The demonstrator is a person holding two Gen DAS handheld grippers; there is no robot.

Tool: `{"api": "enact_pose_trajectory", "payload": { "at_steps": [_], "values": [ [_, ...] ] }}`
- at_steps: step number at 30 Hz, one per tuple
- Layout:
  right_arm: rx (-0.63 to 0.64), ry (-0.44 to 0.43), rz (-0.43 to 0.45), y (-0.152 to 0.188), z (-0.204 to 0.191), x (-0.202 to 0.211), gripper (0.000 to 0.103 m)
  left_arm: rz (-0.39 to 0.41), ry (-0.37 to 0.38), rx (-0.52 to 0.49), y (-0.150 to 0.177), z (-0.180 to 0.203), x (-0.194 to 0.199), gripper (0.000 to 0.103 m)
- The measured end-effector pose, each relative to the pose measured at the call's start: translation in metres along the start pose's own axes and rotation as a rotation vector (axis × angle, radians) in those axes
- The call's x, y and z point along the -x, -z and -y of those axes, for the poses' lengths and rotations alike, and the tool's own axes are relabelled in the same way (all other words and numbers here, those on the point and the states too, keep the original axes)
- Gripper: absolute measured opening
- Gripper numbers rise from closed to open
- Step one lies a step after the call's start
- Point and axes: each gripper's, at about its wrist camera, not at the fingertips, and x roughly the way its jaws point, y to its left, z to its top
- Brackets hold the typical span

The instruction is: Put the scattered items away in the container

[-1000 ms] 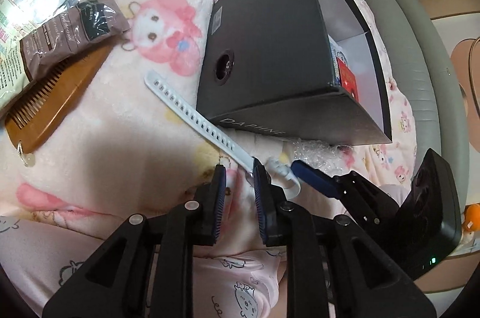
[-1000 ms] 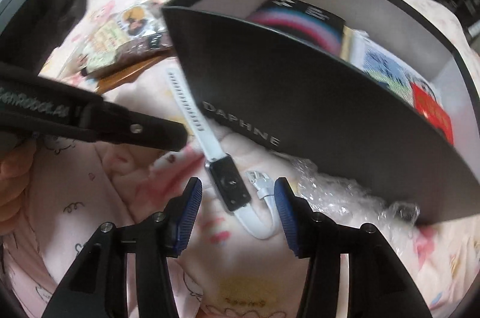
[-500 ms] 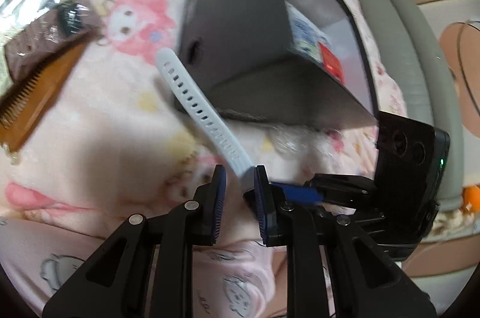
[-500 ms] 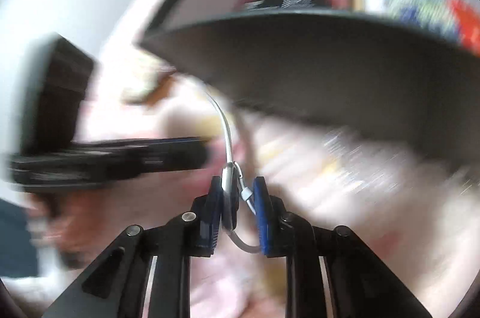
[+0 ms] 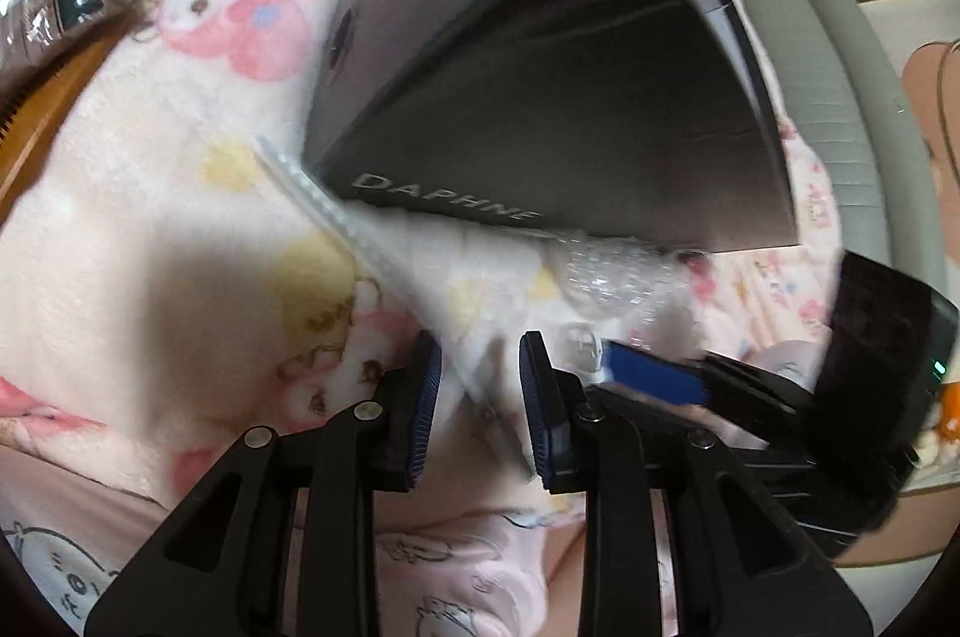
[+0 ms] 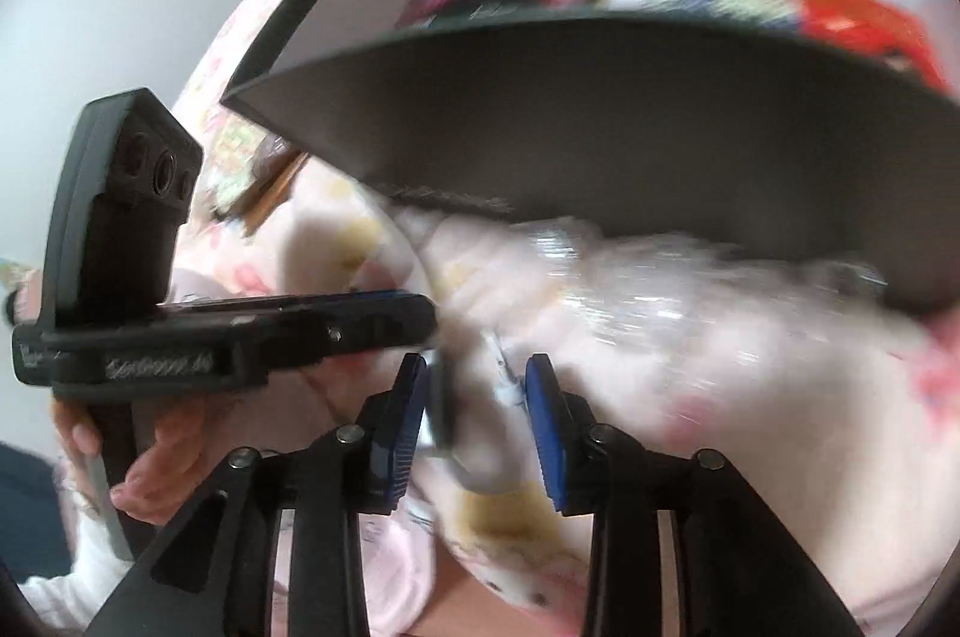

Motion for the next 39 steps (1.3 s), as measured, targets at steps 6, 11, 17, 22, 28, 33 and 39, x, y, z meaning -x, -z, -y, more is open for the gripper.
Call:
{"api": "enact_pose_trajectory", "payload": {
  "at_steps": [6, 11, 17, 22, 28, 33, 39],
  "values": [
    [-0.072, 0.025, 0.104, 0.027, 0.012, 0.037, 0.03, 0.001, 0.005, -0.009, 0.001, -0.003, 0.004, 0.025],
    [0.136, 0.093, 0.129, 0.032, -0.04, 0.033, 0.03, -0.02, 0.047, 0.006, 0.004, 0.006, -0.002, 0.025],
    [0.179, 0.057, -0.036, 0.019, -0.074, -0.043, 0.03, 0.039, 0.065, 0.016, 0.005, 0.007, 0.002, 0.025],
    [0.062, -0.006, -0.063, 0.007, -0.048, -0.067, 0.017, 0.047, 0.059, 0.008, 0.005, 0.005, 0.006, 0.025],
    [-0.136, -0.303, -0.045, 0.003, -0.005, -0.05, 0.011, 0.072, 0.08, 0.001, 0.005, 0.011, 0.008, 0.026],
    [-0.171, -0.387, -0.038, 0.009, 0.004, -0.04, 0.011, -0.011, 0.116, 0.041, 0.002, 0.009, -0.009, 0.044],
    [-0.135, -0.426, 0.001, 0.009, -0.004, -0.028, 0.01, 0.008, 0.168, 0.073, 0.001, 0.008, -0.012, 0.034]
  ]
}}
